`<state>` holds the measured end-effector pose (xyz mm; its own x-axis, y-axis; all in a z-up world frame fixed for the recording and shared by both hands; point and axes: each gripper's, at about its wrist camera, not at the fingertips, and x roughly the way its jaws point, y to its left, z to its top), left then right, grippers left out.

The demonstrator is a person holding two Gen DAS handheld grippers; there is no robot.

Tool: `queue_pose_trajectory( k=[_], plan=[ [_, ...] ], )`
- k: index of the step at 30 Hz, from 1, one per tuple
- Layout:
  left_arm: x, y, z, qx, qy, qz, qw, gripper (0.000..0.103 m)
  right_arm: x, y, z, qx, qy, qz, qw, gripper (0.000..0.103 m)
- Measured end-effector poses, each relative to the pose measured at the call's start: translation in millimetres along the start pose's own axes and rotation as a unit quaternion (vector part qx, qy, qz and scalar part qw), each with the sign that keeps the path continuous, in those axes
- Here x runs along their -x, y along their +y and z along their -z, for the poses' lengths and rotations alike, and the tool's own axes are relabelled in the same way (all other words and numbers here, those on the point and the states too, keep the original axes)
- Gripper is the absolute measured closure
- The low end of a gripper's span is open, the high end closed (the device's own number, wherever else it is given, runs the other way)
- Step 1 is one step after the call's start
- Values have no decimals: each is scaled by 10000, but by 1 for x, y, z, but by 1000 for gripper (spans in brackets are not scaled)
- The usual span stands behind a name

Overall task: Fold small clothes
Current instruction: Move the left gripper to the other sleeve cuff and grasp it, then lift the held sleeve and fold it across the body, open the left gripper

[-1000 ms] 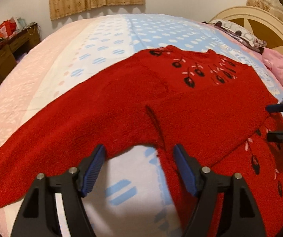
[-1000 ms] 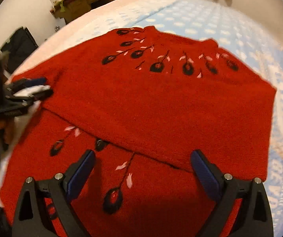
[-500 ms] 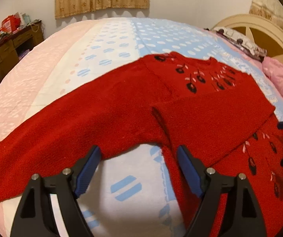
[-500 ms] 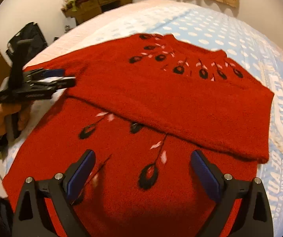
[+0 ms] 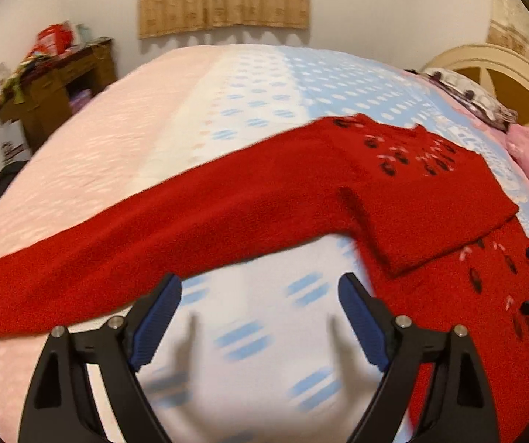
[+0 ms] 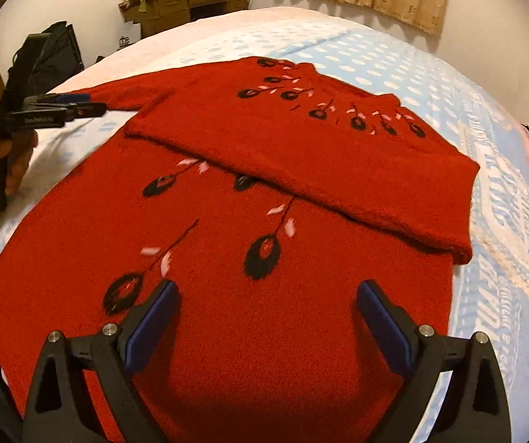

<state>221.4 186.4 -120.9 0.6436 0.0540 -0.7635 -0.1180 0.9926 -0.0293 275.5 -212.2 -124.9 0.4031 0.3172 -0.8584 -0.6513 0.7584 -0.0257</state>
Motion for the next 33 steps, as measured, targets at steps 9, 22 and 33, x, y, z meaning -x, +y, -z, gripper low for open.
queue_pose_trajectory(
  k=[9, 22, 33],
  plan=[
    [46, 112, 29, 717, -109, -1492, 9861, 14, 1, 5, 4, 15, -80, -49, 10000, 6],
    [7, 190, 17, 1889, -52, -1598, 9689, 38, 2, 8, 5, 31, -40, -26, 10000, 5],
    [1, 201, 19, 2023, 161, -1343, 9699, 90, 7, 14, 2, 116, -146, -28, 9998, 6]
  ],
)
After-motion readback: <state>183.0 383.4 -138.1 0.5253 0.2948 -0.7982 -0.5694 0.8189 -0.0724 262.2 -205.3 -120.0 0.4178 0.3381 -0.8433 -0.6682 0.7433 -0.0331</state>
